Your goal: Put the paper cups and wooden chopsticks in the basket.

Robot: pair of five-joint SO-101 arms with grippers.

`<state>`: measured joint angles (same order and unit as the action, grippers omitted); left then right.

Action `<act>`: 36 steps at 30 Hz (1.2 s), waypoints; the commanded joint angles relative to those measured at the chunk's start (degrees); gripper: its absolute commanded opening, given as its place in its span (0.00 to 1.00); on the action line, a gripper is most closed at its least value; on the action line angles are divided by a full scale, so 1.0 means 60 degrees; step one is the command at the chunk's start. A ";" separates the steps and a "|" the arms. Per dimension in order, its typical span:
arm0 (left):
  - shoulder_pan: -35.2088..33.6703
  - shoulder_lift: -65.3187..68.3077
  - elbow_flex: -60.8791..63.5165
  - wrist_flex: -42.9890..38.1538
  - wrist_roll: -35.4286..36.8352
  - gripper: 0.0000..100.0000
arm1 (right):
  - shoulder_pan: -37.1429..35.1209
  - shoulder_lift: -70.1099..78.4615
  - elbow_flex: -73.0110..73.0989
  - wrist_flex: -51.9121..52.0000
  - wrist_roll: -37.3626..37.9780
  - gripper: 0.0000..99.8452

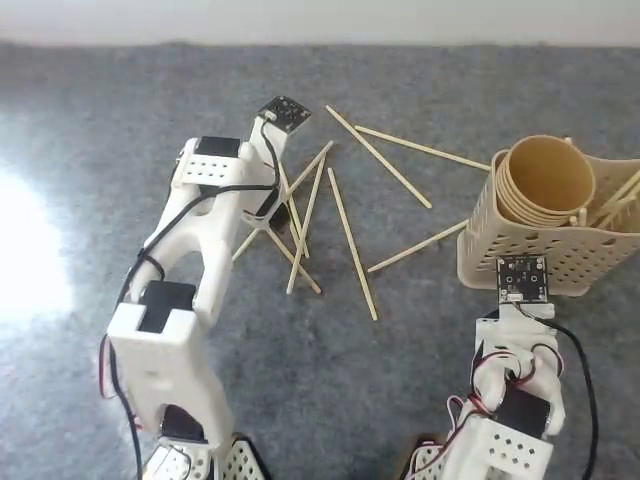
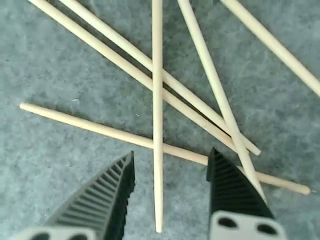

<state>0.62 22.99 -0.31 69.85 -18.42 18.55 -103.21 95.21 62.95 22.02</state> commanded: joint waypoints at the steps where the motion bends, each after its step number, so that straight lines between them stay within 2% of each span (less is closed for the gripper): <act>1: 0.0088 0.0029 -0.0432 0.0015 -0.0103 0.23 | -0.0110 -0.0125 0.0059 -0.0183 0.0117 0.01; 13: 0.0205 0.1055 -0.0447 0.0000 -0.0103 0.23 | -0.0110 -0.0125 0.0059 -0.0183 0.0117 0.01; 26: 0.0586 0.1216 -0.0608 0.0073 -0.0059 0.22 | -0.0110 -0.0125 0.0073 -0.0183 0.0117 0.01; 29: 0.0586 0.1187 -0.0608 0.0073 -0.0059 0.17 | -0.0110 -0.0125 0.0073 -0.0183 0.0117 0.01; 33: 0.0645 0.1187 -0.0799 0.0015 -0.0103 0.02 | -0.0110 -0.0125 0.0073 -0.0183 0.0117 0.01; 36: 0.0659 0.1245 -0.0945 0.0015 -0.0103 0.02 | -0.0110 -0.0125 0.0073 -0.0183 0.0117 0.01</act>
<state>4.04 30.81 -3.56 69.85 -18.42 18.55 -103.21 95.21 62.95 22.02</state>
